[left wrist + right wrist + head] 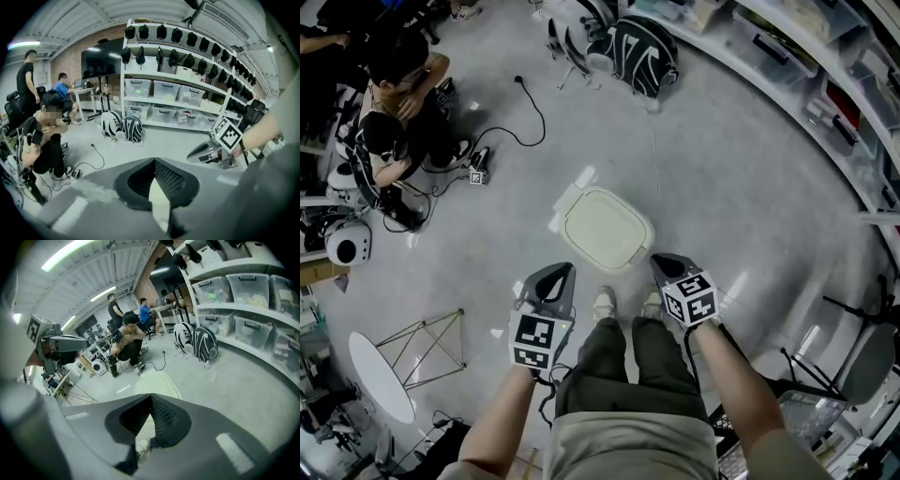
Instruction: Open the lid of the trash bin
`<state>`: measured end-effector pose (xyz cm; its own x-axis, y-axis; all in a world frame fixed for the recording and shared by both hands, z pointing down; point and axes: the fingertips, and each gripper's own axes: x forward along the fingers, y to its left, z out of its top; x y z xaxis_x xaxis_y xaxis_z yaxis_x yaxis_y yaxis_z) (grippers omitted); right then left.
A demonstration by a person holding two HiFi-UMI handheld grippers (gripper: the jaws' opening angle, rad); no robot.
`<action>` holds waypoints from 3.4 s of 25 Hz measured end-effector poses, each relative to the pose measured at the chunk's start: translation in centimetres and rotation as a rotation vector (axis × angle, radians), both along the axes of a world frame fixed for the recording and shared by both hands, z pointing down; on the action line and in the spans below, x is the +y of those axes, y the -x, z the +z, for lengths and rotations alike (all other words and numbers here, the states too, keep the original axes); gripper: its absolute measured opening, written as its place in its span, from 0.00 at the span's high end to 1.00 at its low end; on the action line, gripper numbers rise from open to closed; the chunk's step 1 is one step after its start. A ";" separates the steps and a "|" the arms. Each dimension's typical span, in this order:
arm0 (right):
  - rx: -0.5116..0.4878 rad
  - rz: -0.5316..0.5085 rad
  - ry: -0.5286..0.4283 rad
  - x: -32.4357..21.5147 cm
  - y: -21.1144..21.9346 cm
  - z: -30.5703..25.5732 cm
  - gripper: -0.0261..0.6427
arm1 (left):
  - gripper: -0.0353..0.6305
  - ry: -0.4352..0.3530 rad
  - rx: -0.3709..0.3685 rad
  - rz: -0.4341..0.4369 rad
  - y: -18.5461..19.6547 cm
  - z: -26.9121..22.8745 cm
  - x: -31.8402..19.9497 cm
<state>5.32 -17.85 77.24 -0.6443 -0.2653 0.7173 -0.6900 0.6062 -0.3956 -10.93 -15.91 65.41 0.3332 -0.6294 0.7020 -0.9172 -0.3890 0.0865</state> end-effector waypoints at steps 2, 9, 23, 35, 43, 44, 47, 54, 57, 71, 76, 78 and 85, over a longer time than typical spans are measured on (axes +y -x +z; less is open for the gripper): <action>0.027 -0.024 0.034 0.9 0.3 3.8 0.96 | 0.94 0.036 -0.003 0.003 0.2 2.9 0.7; 0.103 -0.083 0.115 2.6 0.7 14.3 0.96 | 0.94 0.106 0.003 0.001 0.5 10.3 2.4; 0.150 -0.083 0.154 3.4 0.7 19.3 0.96 | 0.94 0.144 0.007 -0.035 2.4 14.8 4.2; 0.126 -0.006 0.072 1.7 1.3 8.2 0.96 | 0.94 0.064 0.010 -0.078 4.5 5.7 3.9; 0.003 0.057 -0.042 -0.6 1.6 -7.7 0.96 | 0.94 -0.058 0.005 -0.080 5.3 -6.1 0.7; -0.015 0.063 -0.057 -0.9 1.7 -9.9 0.96 | 0.94 -0.074 0.004 -0.078 5.4 -7.8 0.3; -0.071 0.073 -0.115 -1.8 2.3 -16.8 0.96 | 0.94 -0.123 0.006 -0.072 5.6 -12.7 -0.7; -0.176 0.053 -0.305 -2.3 3.0 -31.5 0.96 | 0.94 -0.271 0.026 -0.057 5.1 -23.5 -1.8; -0.186 0.027 -0.399 -1.5 2.7 -37.5 0.96 | 0.94 -0.361 0.035 -0.046 4.3 -29.2 -1.7; -0.317 0.019 -0.721 3.1 -0.3 -56.9 0.96 | 0.94 -0.584 0.046 -0.003 -0.4 -44.3 2.7; -0.349 0.016 -0.762 3.5 -1.2 -59.6 0.96 | 0.94 -0.597 0.036 0.013 -1.8 -45.4 3.4; -0.350 0.012 -0.756 3.5 -1.4 -59.4 0.96 | 0.94 -0.599 0.039 0.013 -2.1 -45.4 3.4; -0.354 0.005 -0.740 3.4 -2.2 -59.2 0.96 | 0.94 -0.614 0.035 -0.002 -2.6 -46.0 3.6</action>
<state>7.55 -14.44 18.00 -0.7971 -0.5939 0.1094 -0.6029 0.7928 -0.0893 -8.32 -12.28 19.45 0.3479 -0.9161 0.1994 -0.9187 -0.3755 -0.1224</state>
